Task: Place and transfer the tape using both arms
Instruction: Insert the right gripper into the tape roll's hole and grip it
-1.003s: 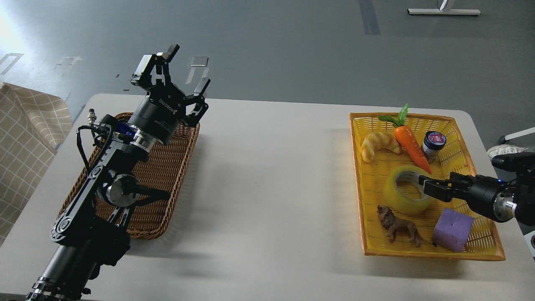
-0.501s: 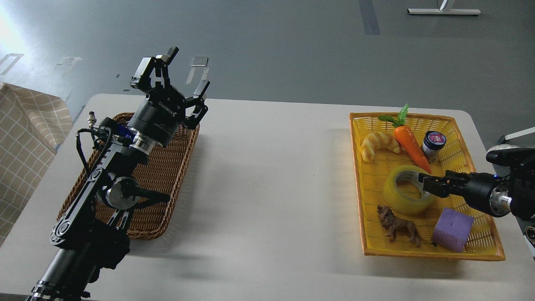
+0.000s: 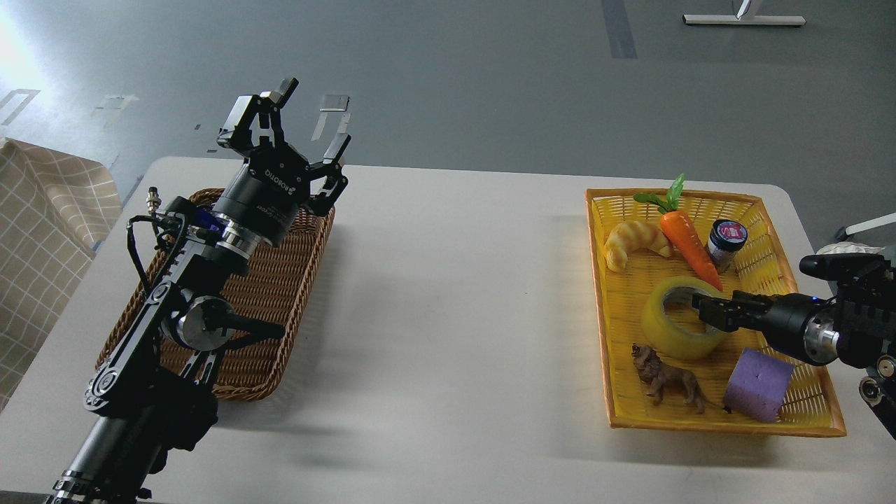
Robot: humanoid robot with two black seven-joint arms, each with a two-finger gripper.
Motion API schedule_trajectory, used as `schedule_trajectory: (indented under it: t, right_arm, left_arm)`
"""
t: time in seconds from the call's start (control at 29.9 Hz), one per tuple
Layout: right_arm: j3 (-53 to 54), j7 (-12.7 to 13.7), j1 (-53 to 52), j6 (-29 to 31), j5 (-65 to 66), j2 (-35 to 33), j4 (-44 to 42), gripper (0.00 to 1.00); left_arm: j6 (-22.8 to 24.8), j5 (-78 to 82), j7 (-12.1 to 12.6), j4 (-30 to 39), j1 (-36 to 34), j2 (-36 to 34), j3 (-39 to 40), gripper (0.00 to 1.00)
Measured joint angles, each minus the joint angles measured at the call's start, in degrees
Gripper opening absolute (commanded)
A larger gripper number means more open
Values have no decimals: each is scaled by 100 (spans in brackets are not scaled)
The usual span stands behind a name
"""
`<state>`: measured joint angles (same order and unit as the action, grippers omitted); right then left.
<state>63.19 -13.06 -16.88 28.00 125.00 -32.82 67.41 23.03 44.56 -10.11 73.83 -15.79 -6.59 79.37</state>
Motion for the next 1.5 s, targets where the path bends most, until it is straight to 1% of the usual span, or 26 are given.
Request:
schedule_trajectory:
  t: [0.07,0.13,0.2,0.27,0.53,0.63,0.84,1.0,1.1,1.17,1.37,1.44,1.5]
  right_arm:
    - [-18,-2,1,0,0,12,0,56]
    - [-23,-3,3,0,0,18,0,56]
    - [-30,-3,7,0,0,20,0,50]
    - [-32,-4,9,0,0,20,0,49]
    - [-32,-11,23,0,0,9,16,49]
    - [-31,-33,40,0,0,-20,32,45]
    - [-31,-48,40,0,0,-47,33,45]
    - [-54,-48,72,0,0,-50,10,43]
    - [-82,-49,56,0,0,-63,-16,40]
    - [-84,-48,23,0,0,-95,-59,36]
    - [-94,-50,2,0,-1,-111,-102,34]
    - [-97,-50,3,0,-1,-118,-105,32]
    - [-102,-50,4,0,-1,-119,-105,32]
  left_arm:
    - [0,0,-8,1,2,0,0,98]
    - [3,0,-10,3,11,0,0,98]
    - [6,0,-10,9,13,0,0,98]
    - [7,0,-9,30,14,0,0,98]
    - [9,0,-3,43,14,-8,0,98]
    - [45,0,-3,55,14,-9,0,98]
    - [35,0,-8,76,10,-6,-1,98]
    - [0,0,-8,79,-11,-6,-1,98]
    - [-7,0,-6,78,-19,-7,-2,98]
    - [-9,0,-1,78,-20,-2,-5,98]
    - [-9,0,0,79,-21,-13,-5,98]
    - [-9,0,0,78,-21,-32,5,98]
    - [-9,0,0,78,-21,-50,14,98]
